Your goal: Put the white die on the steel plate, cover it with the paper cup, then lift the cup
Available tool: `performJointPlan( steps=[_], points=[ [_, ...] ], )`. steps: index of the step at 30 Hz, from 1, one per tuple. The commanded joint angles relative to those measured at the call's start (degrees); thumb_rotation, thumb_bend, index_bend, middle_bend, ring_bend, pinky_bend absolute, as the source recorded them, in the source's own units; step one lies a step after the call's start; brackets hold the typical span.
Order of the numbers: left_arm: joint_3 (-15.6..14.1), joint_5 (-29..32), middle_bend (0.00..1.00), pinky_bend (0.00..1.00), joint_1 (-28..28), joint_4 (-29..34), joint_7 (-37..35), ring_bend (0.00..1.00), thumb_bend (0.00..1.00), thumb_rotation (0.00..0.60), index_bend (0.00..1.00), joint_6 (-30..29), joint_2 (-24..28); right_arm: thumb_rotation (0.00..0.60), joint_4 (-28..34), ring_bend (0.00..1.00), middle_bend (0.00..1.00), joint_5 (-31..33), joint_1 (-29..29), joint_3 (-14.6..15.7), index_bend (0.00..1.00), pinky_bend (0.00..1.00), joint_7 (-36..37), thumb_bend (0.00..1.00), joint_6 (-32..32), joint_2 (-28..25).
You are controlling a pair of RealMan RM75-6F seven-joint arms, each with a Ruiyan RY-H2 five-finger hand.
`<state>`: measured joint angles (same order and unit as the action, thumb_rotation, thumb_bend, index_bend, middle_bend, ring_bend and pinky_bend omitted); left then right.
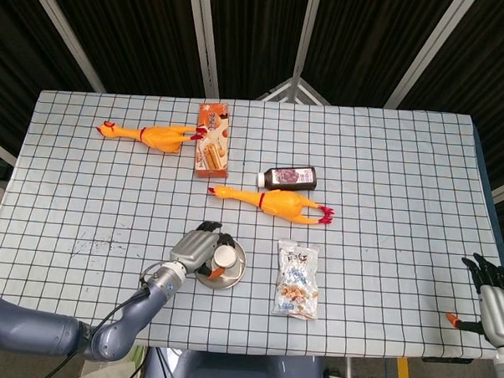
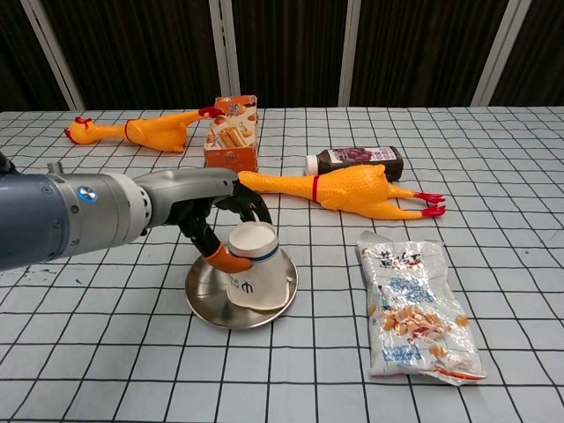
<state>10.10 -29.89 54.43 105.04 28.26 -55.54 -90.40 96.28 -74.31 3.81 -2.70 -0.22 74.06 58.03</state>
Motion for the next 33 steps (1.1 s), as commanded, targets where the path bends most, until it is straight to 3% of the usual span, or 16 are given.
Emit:
performJointPlan(
  steps=[1,3,5,8,11,17,21,25,31,33],
  points=[
    [-3.9,-5.6,0.36,0.0,1.8,-3.3,10.9,0.07,0.49,0.6,0.48,-12.2,-2.2,0.6,0.0,0.05,0.05,0.0,0.1,0.0,0.13,0.0,0.0,0.12,-0.1,0.1],
    [-5.7,-9.1,0.36,0.0,1.4,-5.0,13.2,0.07,0.48,0.6,0.47,-15.2,-3.9,0.6,0.0,0.05,0.05,0.0,0.1,0.0,0.13,0.0,-0.2,0.12,-0.1,0.1],
    [-5.6,-8.1,0.36,0.0,0.7,-4.1,12.1,0.07,0.47,0.6,0.47,-14.1,-4.5,0.6,0.1,0.05,0.05,0.1,0.1,0.0,0.13,0.0,-0.3,0.12,-0.2,0.1],
    [-0.9,-0.4,0.36,0.0,-0.5,0.4,4.4,0.07,0.49,0.6,0.48,-7.1,-2.6,0.6,0.1,0.05,0.05,0.2,0.1,0.0,0.13,0.0,-0.5,0.12,-0.2,0.1],
    [1.4,2.7,0.36,0.0,-0.4,2.0,1.3,0.07,0.49,0.6,0.48,-2.1,0.4,0.6,0.1,0.05,0.05,0.2,0.0,0.0,0.13,0.0,-0.3,0.12,0.0,0.1],
    [3.2,0.3,0.36,0.0,-0.5,4.4,-0.9,0.07,0.49,0.6,0.49,-0.9,3.3,0.6,0.1,0.05,0.05,0.1,0.0,0.1,0.13,0.0,-0.3,0.12,-0.1,0.0],
    [5.8,-6.6,0.36,0.0,-3.0,7.6,-6.8,0.07,0.49,0.6,0.49,0.0,7.0,0.6,0.1,0.05,0.05,0.3,0.1,0.0,0.13,0.0,-0.5,0.12,-0.2,0.1],
    [7.4,-9.7,0.36,0.0,-5.0,11.5,-10.7,0.07,0.49,0.6,0.5,0.9,12.0,0.6,0.3,0.05,0.05,0.2,0.1,0.1,0.13,0.0,-0.7,0.12,-0.3,0.1],
    [7.0,-6.3,0.36,0.0,-4.2,19.1,-3.9,0.07,0.49,0.6,0.5,-1.8,23.7,0.6,0.5,0.05,0.05,0.3,0.1,0.1,0.13,0.0,-1.0,0.12,-0.2,0.1],
    [5.1,-5.0,0.36,0.0,-3.6,20.5,2.5,0.07,0.49,0.6,0.5,-5.7,27.8,0.6,0.5,0.05,0.05,0.3,0.1,0.1,0.13,0.0,-0.9,0.12,-0.1,0.1]
  ],
)
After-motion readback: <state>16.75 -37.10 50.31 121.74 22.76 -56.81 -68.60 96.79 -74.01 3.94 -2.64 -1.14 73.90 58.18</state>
